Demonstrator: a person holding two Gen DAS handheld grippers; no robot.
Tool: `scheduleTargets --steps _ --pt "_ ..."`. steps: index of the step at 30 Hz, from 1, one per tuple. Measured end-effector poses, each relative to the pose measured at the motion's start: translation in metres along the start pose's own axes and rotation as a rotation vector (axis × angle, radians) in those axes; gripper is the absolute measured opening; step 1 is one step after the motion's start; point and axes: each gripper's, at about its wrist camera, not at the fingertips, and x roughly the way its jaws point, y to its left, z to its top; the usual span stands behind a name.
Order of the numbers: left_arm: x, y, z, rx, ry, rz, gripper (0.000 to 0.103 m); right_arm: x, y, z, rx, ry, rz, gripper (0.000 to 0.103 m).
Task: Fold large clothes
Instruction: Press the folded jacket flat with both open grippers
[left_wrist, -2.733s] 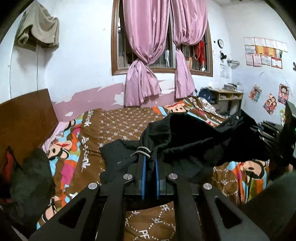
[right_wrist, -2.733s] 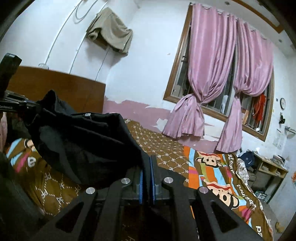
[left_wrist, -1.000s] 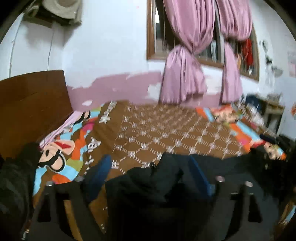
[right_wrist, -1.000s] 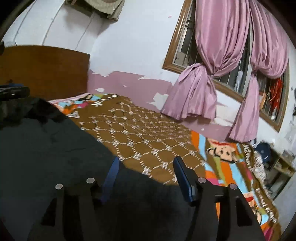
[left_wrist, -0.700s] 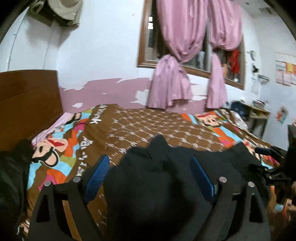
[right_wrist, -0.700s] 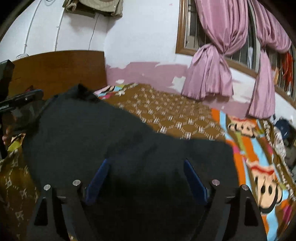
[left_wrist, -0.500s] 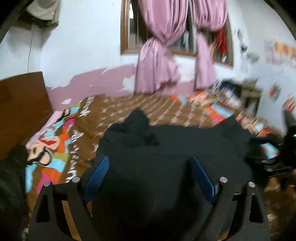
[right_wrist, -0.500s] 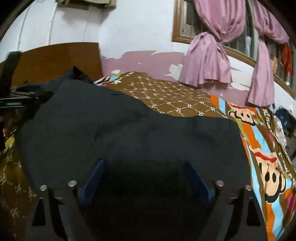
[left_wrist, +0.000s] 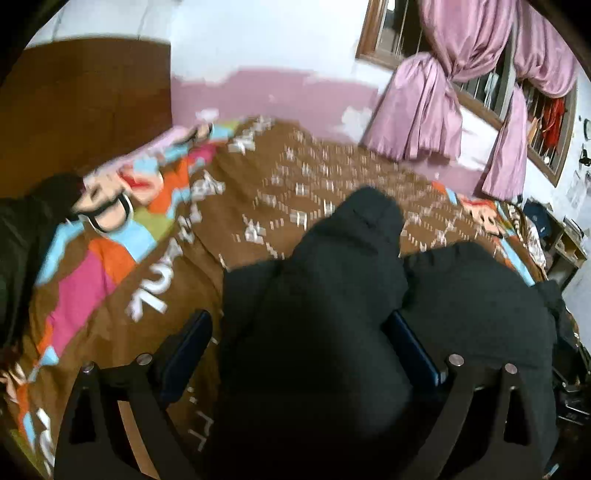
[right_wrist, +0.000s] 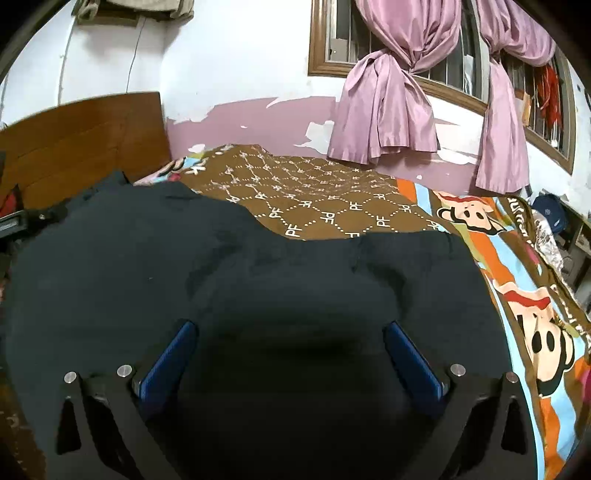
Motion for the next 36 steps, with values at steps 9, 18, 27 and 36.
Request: scheduleTargets --steps 9,18,27,36 --pt "-0.053 -0.061 -0.008 0.286 -0.047 -0.387 0.094 -0.01 -0.023 -0.009 0.084 0.02 0.001 0.103" --pt "0.026 -0.078 0.019 0.251 0.096 -0.141 0.096 0.063 -0.028 0.029 0.064 0.124 0.007 0.103" --pt "0.069 -0.031 0.019 0.069 0.185 -0.147 0.102 0.107 -0.052 0.036 0.153 0.223 0.019 0.103" --pt "0.071 -0.023 0.015 0.018 0.179 -0.126 0.102 0.109 -0.054 0.026 0.172 0.218 0.024 0.103"
